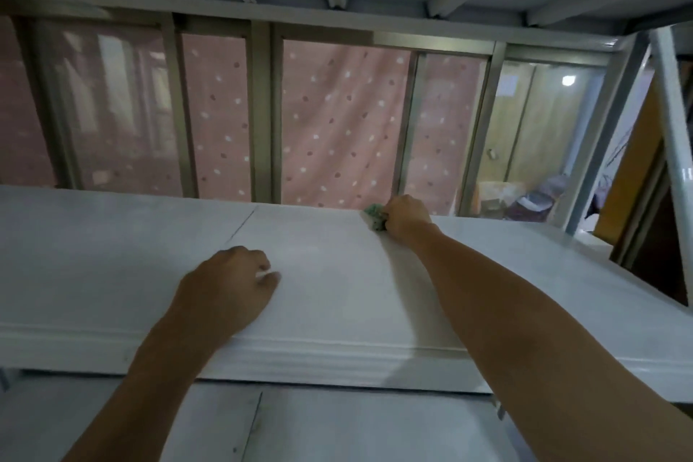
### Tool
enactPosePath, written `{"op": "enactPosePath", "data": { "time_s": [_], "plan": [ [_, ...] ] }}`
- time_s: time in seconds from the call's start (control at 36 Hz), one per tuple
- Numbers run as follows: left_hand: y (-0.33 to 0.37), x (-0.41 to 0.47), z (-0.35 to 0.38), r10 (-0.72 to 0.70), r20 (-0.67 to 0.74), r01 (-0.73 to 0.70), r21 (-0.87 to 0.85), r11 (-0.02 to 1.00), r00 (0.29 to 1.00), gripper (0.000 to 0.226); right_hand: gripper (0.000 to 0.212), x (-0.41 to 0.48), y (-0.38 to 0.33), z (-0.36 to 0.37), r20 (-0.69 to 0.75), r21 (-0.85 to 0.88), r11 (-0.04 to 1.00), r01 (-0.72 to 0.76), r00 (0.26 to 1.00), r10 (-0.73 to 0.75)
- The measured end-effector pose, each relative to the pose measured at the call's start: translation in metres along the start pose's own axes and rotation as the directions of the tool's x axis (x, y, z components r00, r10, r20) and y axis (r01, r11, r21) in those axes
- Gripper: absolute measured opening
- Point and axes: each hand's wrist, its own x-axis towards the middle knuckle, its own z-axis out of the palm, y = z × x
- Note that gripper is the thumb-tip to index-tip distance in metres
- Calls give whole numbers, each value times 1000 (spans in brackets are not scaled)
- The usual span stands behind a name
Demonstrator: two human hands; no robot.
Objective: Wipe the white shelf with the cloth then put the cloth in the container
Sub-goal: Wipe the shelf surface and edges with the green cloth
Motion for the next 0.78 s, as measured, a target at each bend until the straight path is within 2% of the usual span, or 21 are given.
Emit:
{"op": "enactPosePath", "data": {
  "time_s": [0.19, 0.44, 0.67, 0.78],
  "plan": [
    [99, -17, 37, -56, 42, 55, 19, 998, 998, 40, 23, -19, 117, -5, 4, -4, 1000, -2, 1000, 2],
    [178, -30, 68, -36, 50, 35, 7, 999, 998, 33, 30, -56, 253, -14, -1, 70, 988, -140, 990, 141],
    [191, -38, 76, 43, 45, -43, 0, 999, 998, 20, 24, -91, 304, -25, -10, -41, 973, -229, 973, 228],
    [187, -44, 74, 76, 19, -75, -78, 994, 997, 15, 26, -100, 312, -27, -17, -49, 965, -259, 966, 258]
  ]
}}
